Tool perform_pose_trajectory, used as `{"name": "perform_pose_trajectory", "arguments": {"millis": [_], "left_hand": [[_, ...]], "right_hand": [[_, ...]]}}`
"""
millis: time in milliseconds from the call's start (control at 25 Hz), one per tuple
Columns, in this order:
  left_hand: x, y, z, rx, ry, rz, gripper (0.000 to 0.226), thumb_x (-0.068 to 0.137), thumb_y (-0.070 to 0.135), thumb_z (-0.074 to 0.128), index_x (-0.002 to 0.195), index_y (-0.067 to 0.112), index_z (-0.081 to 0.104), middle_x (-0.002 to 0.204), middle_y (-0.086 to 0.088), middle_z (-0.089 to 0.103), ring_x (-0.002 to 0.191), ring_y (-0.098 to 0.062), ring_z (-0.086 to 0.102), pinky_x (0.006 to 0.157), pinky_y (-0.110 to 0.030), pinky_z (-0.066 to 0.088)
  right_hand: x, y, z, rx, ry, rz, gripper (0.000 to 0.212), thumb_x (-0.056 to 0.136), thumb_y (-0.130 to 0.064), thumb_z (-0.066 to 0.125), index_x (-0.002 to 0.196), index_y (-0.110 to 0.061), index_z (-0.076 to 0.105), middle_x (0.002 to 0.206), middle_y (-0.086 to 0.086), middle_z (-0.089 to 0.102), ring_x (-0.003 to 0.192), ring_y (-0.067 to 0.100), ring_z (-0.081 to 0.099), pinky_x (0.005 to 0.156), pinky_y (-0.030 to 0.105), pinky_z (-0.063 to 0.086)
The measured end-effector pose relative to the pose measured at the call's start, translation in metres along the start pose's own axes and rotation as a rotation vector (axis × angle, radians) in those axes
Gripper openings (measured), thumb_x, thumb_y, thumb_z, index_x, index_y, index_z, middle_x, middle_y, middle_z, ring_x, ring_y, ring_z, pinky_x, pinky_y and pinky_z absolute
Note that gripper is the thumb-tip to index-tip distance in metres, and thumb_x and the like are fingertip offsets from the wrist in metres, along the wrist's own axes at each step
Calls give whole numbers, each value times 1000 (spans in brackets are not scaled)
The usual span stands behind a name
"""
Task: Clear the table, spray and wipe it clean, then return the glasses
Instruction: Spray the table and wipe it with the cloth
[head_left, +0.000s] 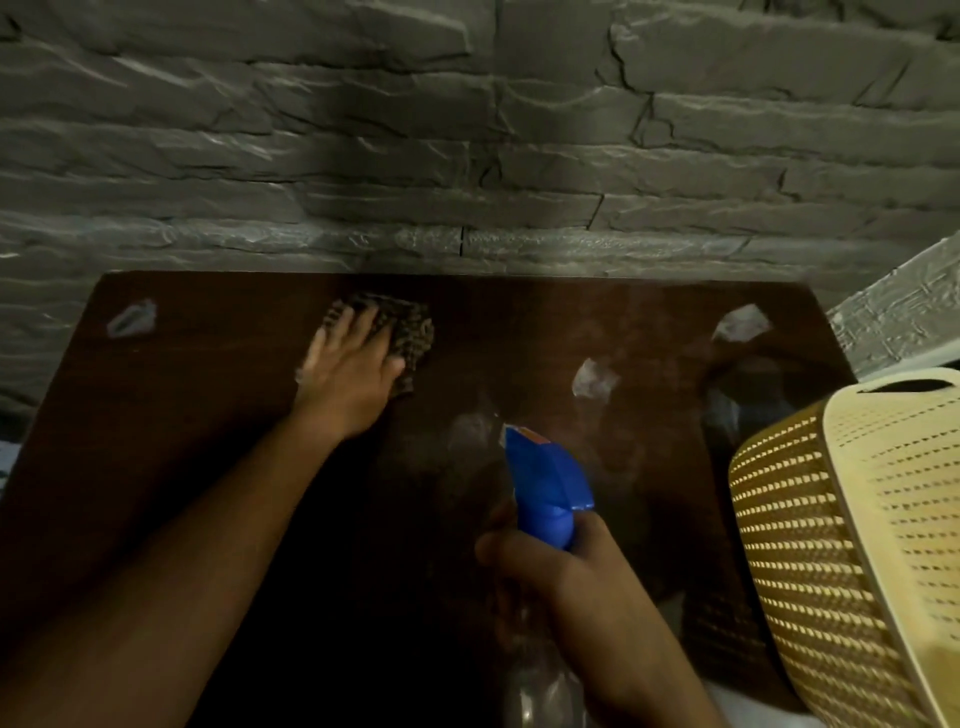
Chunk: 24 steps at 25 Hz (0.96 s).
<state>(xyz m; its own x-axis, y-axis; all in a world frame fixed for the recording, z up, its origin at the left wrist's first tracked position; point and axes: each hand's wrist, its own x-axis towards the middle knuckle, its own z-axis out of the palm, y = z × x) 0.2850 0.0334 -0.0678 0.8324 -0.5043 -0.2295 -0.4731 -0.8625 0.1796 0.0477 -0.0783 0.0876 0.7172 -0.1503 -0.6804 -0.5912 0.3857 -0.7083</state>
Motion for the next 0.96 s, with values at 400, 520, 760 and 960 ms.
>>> {"name": "perform_pose_trajectory", "arguments": {"millis": [400,520,760,960], "left_hand": [[-68,14,20,46,-2,209,58,96,47,22,147,22,36,162,0,12,149,-20,4,118,-44,5],[22,13,-3,-52,3,-46,56,101,45,27,152,23,23,163,-1,1,149,-22,-5,120,-44,0],[-100,52,31,-18,-20,327,52,97,41,42,147,26,35,162,2,11,149,-18,2,118,-42,2],[-3,-1,2,-19,-5,-32,56,101,43,33,151,20,25,163,-2,2,149,-23,-4,119,-45,1]], "right_hand": [[-8,9,1,-2,5,-2,13,79,-3,67,85,-6,56,54,7,55,46,20,50,47,29,45],[-10,10,-2,-39,3,-31,13,80,-4,67,83,-8,55,54,4,55,46,15,52,46,27,47],[-21,13,-5,-40,-11,-53,14,82,-6,65,92,-10,56,59,1,59,51,15,55,48,27,49],[-25,32,-16,-69,4,-61,16,82,-10,66,92,-9,54,62,4,55,54,19,53,53,33,49]]}}
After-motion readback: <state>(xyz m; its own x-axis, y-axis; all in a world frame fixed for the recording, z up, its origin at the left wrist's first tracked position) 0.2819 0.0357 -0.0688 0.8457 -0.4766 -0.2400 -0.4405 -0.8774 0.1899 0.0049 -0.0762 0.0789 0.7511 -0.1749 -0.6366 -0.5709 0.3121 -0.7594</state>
